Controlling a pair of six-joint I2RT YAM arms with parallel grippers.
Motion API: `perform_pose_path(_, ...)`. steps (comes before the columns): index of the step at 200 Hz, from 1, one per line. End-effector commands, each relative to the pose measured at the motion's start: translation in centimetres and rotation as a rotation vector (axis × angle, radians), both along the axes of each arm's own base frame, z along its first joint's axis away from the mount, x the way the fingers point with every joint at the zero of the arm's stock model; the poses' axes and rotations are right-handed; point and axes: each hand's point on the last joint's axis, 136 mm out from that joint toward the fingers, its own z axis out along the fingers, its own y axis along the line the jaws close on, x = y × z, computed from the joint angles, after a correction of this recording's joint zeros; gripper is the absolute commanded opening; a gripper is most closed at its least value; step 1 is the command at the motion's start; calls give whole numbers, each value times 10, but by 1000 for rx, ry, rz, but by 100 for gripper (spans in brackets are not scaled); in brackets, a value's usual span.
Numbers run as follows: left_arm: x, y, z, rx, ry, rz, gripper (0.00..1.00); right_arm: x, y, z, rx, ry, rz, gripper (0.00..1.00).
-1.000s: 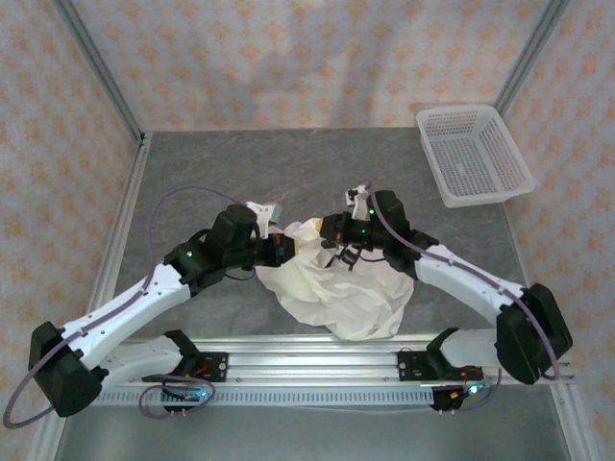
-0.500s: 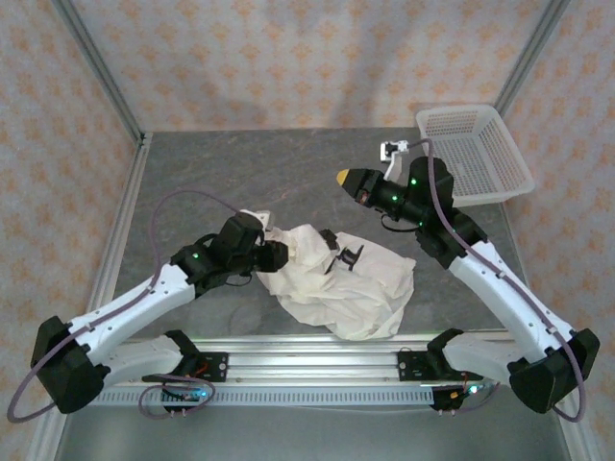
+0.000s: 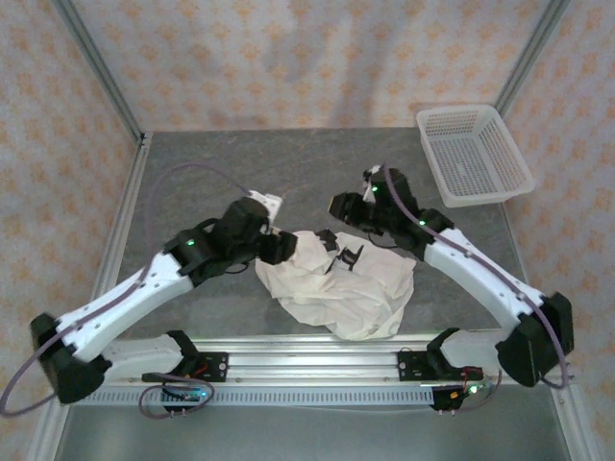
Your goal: Fold the inside-out t-shirt
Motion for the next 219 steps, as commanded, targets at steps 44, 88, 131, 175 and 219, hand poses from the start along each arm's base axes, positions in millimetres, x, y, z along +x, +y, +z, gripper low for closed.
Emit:
perform_pose_path(44,-1,-25,-67,176,134,-58,65,-36,32,-111,13,347,39,50)
perform_pose_path(88,0,-5,-67,153,80,40,68,-31,88,-112,125,361,111,49)
perform_pose_path(131,0,26,-72,159,76,141,69,-32,79,-97,29,305,130,12)
perform_pose_path(175,-8,-26,-75,-71,226,-47,69,-33,83,-65,111,233,156,0)
perform_pose_path(219,26,-9,-97,-5,203,118,29,-34,84,-62,119,242,155,0)
